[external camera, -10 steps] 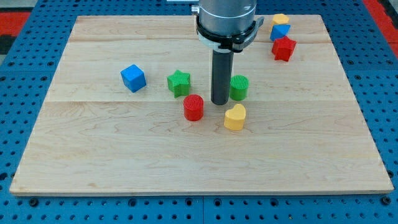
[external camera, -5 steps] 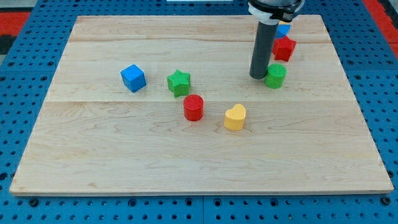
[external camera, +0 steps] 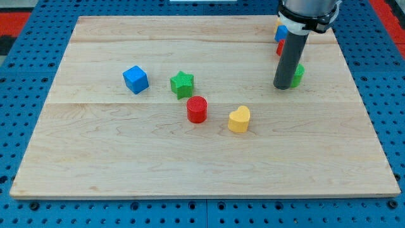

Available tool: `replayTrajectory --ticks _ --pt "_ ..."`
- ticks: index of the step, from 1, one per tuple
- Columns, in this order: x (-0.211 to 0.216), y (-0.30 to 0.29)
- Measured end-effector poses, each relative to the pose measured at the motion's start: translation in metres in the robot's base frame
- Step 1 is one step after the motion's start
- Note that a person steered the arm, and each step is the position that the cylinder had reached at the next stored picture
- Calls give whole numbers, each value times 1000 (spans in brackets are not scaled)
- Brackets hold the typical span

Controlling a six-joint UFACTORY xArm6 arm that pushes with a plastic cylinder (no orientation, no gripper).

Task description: Push green circle to red star

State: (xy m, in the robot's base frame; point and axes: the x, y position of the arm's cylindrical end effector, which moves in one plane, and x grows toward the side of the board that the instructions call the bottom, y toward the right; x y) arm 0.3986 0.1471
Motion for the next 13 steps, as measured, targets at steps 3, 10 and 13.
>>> replayTrajectory --ticks 3,10,13 --pt "16 45" --pt "-7 24" --pt "-18 11"
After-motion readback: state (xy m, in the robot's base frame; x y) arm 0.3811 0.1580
